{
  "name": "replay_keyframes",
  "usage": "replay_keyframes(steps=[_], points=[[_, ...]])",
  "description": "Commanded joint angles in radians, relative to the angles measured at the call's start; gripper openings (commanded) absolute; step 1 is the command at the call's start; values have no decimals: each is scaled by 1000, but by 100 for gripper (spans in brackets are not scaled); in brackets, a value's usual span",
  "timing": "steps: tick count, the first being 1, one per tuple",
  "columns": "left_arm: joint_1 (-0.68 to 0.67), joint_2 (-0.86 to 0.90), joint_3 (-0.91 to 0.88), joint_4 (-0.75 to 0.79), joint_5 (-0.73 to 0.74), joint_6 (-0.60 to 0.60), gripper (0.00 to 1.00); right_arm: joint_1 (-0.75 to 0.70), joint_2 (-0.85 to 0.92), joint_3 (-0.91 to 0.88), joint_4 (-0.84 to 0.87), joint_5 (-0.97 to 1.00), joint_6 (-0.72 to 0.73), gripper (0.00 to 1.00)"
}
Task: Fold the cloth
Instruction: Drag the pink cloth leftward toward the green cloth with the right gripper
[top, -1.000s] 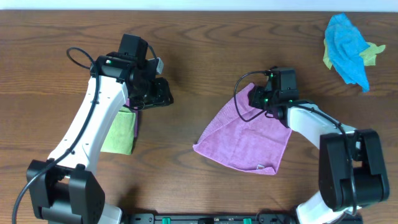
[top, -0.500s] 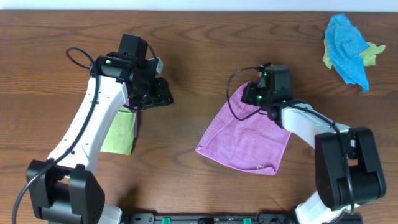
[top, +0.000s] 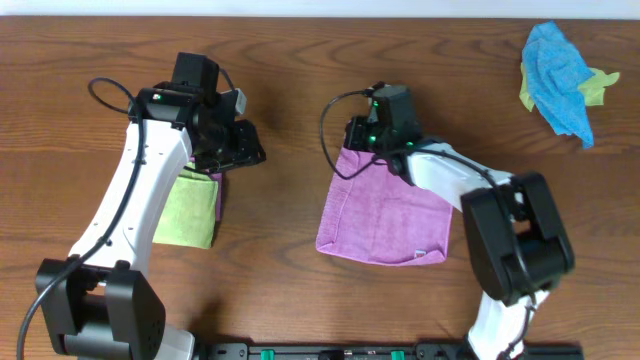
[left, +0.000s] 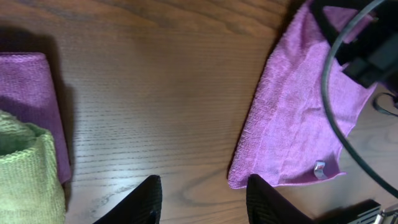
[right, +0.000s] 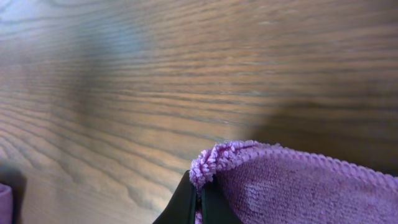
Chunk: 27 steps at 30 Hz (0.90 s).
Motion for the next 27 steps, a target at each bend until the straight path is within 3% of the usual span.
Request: replay_keyframes(steps=[1, 8, 20, 22, 27], points=[[18, -13, 27, -3, -6, 30, 45, 34, 54, 85, 0, 0, 28, 1], [48, -13, 27, -3, -6, 30, 45, 73, 134, 200, 0, 0, 29, 1], [72, -13, 27, -3, -6, 30, 45, 116, 166, 218, 57, 3, 62, 1], [72, -13, 27, -3, -6, 30, 45, 130, 171, 218, 95, 3, 68, 5], [72, -13, 27, -3, -5, 29, 45, 151, 171, 219, 146, 0, 100, 26]])
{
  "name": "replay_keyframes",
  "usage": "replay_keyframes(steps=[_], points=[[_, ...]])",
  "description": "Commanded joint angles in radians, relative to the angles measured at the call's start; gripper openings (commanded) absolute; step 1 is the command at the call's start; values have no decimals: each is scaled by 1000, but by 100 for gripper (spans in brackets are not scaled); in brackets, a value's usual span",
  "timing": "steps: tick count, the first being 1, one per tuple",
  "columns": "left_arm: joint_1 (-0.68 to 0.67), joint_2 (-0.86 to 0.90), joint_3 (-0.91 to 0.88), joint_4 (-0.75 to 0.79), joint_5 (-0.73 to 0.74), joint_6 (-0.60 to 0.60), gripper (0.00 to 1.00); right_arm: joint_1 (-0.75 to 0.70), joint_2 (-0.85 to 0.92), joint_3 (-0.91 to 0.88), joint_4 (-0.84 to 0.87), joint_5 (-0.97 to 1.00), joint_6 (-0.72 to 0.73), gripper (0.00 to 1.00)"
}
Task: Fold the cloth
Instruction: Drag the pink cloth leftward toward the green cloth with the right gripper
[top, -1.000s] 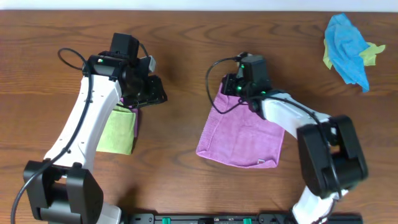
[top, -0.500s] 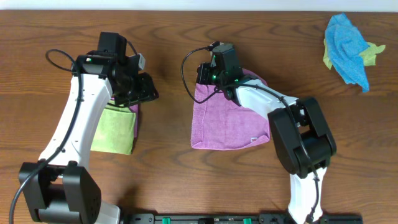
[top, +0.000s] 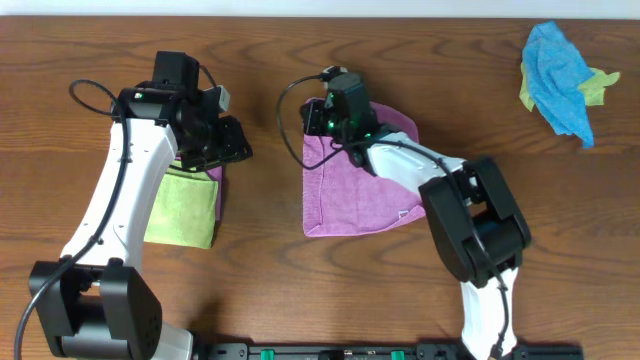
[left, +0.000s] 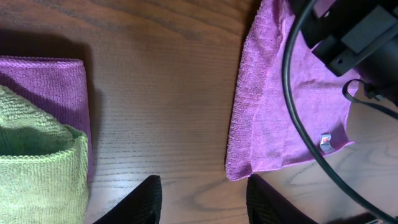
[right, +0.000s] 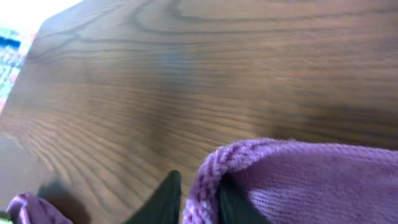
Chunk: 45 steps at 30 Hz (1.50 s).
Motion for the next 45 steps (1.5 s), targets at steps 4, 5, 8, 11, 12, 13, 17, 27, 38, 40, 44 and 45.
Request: replay_keyframes(steps=[4, 5, 8, 11, 12, 13, 17, 27, 38, 40, 44, 45], points=[[7, -13, 27, -3, -5, 11, 45, 28, 20, 21, 27, -37, 35, 37], [7, -13, 27, -3, -5, 11, 45, 31, 20, 21, 30, -40, 45, 37], [7, -13, 27, -3, -3, 11, 45, 42, 20, 21, 64, -70, 62, 38], [7, -13, 27, -3, -3, 11, 45, 54, 20, 21, 93, -78, 100, 38], [7, -13, 27, -3, -3, 11, 45, 59, 20, 21, 102, -80, 113, 38], [7, -13, 27, -3, -3, 11, 44, 64, 20, 21, 107, -85, 127, 38], [7, -13, 27, -4, -2, 11, 44, 87, 20, 21, 82, -64, 142, 38], [7, -13, 27, -17, -3, 11, 44, 79, 20, 21, -63, 52, 53, 48], [7, -13, 27, -16, -3, 11, 44, 66, 20, 21, -92, 27, 55, 47], [7, -13, 27, -16, -3, 11, 44, 72, 20, 21, -77, 20, 55, 45], [7, -14, 27, -14, -3, 11, 44, 90, 21, 21, -56, 29, 55, 44], [7, -14, 27, -14, -2, 11, 44, 92, 22, 21, -49, 31, 55, 43]])
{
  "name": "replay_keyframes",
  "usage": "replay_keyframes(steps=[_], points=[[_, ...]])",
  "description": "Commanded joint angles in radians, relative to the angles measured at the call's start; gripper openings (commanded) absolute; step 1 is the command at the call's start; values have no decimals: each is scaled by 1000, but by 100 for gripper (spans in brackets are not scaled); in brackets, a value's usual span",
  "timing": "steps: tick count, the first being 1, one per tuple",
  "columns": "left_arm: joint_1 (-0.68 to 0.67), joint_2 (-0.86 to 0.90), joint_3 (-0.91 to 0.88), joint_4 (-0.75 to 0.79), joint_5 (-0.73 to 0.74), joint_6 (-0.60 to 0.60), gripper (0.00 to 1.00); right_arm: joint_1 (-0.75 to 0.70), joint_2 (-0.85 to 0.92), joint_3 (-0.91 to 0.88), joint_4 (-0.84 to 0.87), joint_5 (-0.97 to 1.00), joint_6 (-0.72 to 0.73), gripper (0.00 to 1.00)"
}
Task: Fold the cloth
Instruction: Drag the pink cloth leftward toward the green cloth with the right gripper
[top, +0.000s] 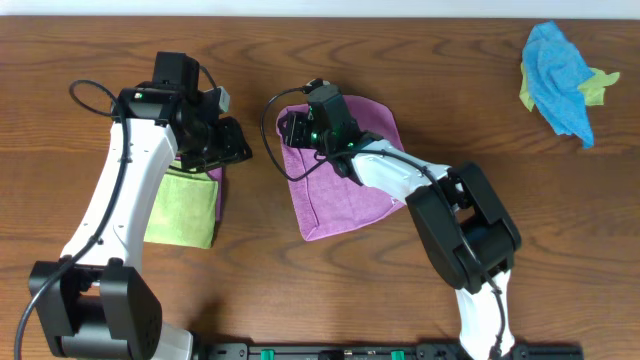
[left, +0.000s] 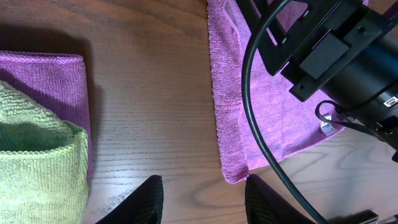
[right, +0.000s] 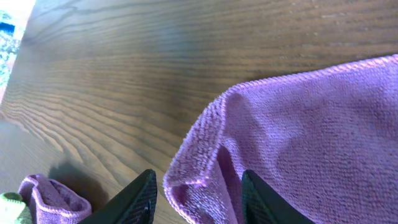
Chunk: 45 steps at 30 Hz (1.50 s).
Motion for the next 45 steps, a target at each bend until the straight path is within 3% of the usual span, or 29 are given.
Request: replay_keyframes(steps=[1, 22, 32, 42, 45], points=[[6, -14, 27, -4, -3, 11, 44, 20, 25, 18, 19, 6, -16, 43], [7, -33, 27, -9, -3, 23, 43, 82, 62, 38, 150, 22, 41, 35], [8, -66, 27, -18, -6, 26, 43, 127, 136, 169, 148, -58, 58, 35], [8, -98, 27, -30, -3, 26, 42, 121, 132, 273, 40, -166, 29, 38], [8, -128, 27, -40, -4, 26, 44, 86, 85, 287, -56, -174, -3, 44]])
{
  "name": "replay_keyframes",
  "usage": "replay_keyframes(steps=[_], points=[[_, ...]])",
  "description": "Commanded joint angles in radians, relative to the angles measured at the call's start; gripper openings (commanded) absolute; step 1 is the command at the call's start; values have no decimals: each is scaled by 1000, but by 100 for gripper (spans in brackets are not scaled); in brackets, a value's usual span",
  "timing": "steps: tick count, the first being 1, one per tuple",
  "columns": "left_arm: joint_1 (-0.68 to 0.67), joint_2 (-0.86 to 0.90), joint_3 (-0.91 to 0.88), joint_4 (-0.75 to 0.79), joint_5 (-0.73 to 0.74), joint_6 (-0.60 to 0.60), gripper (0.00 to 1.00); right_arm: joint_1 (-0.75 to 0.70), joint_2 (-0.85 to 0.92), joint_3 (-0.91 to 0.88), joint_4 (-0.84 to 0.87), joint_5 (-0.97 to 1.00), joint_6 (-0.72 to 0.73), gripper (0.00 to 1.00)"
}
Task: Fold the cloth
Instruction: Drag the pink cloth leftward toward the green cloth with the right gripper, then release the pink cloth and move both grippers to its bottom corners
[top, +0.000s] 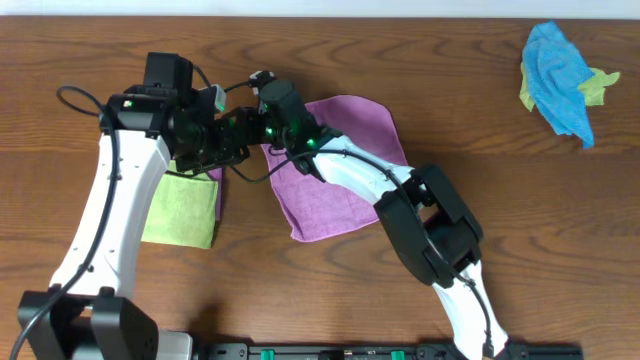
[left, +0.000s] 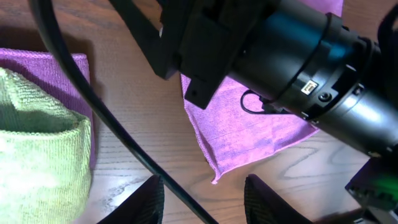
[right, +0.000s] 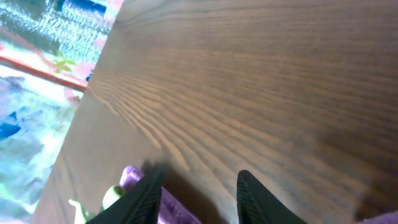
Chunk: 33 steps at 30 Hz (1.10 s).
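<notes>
The purple cloth lies spread flat in the middle of the table, one corner pointing toward the front. Its front corner shows in the left wrist view. My right gripper is open with nothing between its fingers, over bare wood just left of the cloth. It faces the folded stack. My left gripper is also open and holds nothing. It hovers between the stack and the cloth, close beside the right arm's wrist.
A folded green cloth lies on a folded purple one at the left. Crumpled blue and yellow-green cloths sit at the far right corner. The right arm's black cable crosses in front of the left gripper.
My right gripper was open over the cloth's left corner; now it is off the cloth, over bare wood to the left. The cloth lies further left and more turned. The left gripper stays open.
My right gripper was first shut on the cloth's far left corner, right of centre. The cloth then lay further left, with the gripper still at that corner. Then the gripper stood open over it. Now it is off the cloth, by the left gripper.
</notes>
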Motion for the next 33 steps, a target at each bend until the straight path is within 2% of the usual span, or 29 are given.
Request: replay_keyframes(steps=[1, 6, 9, 12, 15, 17, 23, 24, 28, 33], points=[[8, -51, 27, -12, -3, 21, 44, -43, -63, 21, -73, -36, -58, 45], [8, -98, 27, -23, -3, 13, 45, -140, -222, 21, -355, -50, -224, 47], [8, -116, 27, -35, -2, -16, 40, -197, -321, 21, -581, -50, -336, 47], [8, -133, 26, -45, -3, -79, 32, -257, -418, 21, -819, -6, -442, 48], [8, -167, 21, -68, -6, -163, 33, -319, -491, 17, -1027, 41, -504, 50], [8, -206, 0, -80, -32, -197, 34, -347, -531, 3, -1096, 60, -532, 49], [6, -415, -219, -36, -74, -304, 43, -422, -716, -200, -1082, 84, -542, 51], [6, -472, -307, -9, -71, -349, 47, -444, -784, -299, -1057, 80, -540, 52], [6, -588, -541, 92, 7, -452, 52, -493, -956, -559, -974, 58, -477, 54], [0, -612, -735, 236, 113, -572, 58, -532, -1119, -811, -863, 4, -367, 60]])
